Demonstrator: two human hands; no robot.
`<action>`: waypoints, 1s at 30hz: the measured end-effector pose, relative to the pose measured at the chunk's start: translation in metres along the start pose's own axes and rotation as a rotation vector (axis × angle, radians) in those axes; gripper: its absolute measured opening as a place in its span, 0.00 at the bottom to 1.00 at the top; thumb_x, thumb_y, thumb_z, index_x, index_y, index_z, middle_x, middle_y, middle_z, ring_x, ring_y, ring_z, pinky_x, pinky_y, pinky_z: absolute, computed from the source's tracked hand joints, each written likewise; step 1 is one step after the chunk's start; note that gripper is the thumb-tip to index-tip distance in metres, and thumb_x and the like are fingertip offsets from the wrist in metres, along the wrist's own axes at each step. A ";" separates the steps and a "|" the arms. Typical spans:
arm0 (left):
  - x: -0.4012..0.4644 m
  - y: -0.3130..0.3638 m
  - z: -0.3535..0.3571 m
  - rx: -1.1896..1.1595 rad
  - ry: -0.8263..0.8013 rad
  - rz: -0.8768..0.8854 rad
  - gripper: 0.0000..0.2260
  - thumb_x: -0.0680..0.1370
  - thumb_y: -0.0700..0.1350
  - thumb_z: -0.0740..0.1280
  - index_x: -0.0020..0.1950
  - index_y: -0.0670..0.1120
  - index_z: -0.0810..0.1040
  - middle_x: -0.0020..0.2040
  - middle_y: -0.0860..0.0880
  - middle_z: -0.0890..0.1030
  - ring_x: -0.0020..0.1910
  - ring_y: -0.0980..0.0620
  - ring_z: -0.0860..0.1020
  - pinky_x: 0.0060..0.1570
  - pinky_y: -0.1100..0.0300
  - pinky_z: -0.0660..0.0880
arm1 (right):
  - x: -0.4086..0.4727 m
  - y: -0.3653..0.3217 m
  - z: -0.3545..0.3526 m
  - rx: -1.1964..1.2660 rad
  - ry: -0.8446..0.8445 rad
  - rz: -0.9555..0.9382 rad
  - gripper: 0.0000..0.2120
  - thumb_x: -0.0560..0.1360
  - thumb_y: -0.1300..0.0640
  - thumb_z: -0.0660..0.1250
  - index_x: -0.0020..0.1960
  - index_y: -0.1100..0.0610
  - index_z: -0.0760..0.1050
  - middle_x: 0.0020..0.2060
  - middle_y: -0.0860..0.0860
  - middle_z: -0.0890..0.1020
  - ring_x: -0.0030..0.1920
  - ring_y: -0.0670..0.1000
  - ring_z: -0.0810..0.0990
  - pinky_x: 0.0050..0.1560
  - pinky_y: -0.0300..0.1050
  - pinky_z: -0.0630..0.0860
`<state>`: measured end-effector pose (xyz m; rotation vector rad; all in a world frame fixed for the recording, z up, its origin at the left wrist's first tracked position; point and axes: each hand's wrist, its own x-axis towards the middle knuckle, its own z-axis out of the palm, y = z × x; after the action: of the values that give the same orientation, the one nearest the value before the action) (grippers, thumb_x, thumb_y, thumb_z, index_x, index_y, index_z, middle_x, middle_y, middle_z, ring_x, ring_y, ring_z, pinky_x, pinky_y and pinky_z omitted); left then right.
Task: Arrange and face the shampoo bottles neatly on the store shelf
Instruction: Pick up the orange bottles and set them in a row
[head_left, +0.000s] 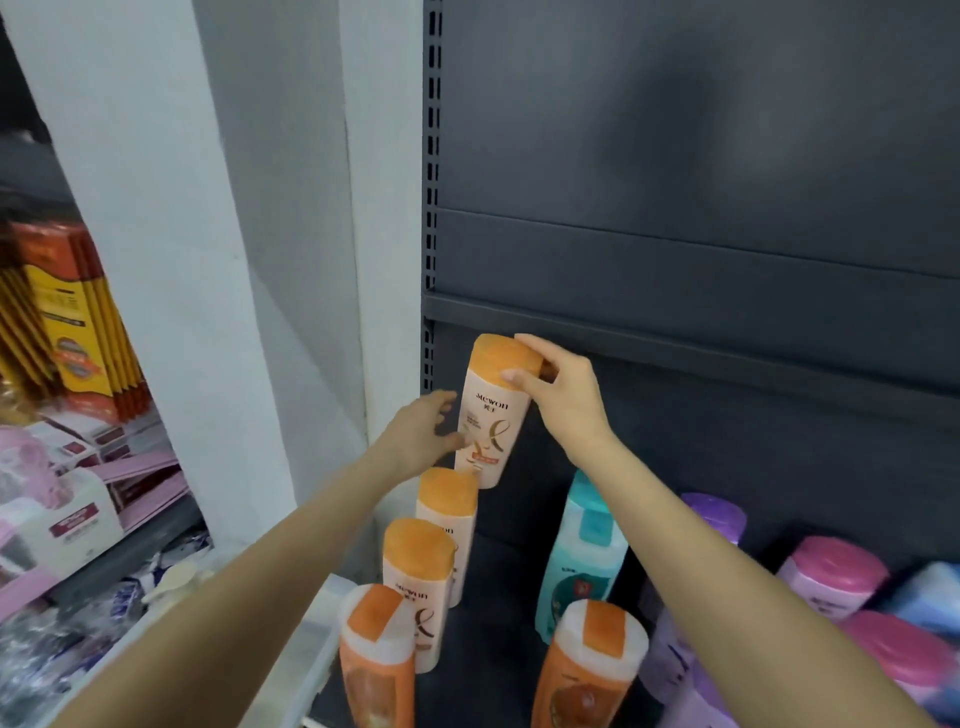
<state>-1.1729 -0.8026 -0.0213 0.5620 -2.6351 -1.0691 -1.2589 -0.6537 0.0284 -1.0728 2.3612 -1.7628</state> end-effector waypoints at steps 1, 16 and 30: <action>0.000 0.005 -0.002 -0.003 0.007 0.030 0.32 0.74 0.44 0.71 0.74 0.43 0.61 0.71 0.45 0.69 0.68 0.46 0.69 0.66 0.52 0.68 | -0.001 -0.007 -0.005 0.025 0.009 -0.011 0.22 0.73 0.58 0.70 0.67 0.52 0.73 0.61 0.47 0.76 0.58 0.45 0.71 0.57 0.42 0.71; -0.021 0.059 -0.014 0.181 0.351 0.288 0.24 0.68 0.46 0.75 0.60 0.47 0.72 0.53 0.47 0.76 0.52 0.49 0.73 0.49 0.54 0.75 | -0.033 -0.036 -0.063 0.309 0.082 0.052 0.16 0.73 0.49 0.69 0.60 0.46 0.75 0.59 0.49 0.76 0.60 0.51 0.76 0.52 0.44 0.78; -0.034 0.056 -0.025 0.308 0.170 0.406 0.31 0.70 0.51 0.73 0.70 0.53 0.66 0.62 0.51 0.73 0.58 0.54 0.71 0.57 0.57 0.72 | -0.042 -0.034 -0.060 0.568 0.279 0.144 0.12 0.72 0.59 0.72 0.54 0.51 0.77 0.60 0.56 0.74 0.57 0.55 0.77 0.44 0.45 0.82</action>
<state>-1.1476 -0.7669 0.0332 0.1466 -2.6163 -0.4800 -1.2322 -0.5860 0.0634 -0.5936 1.7865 -2.4269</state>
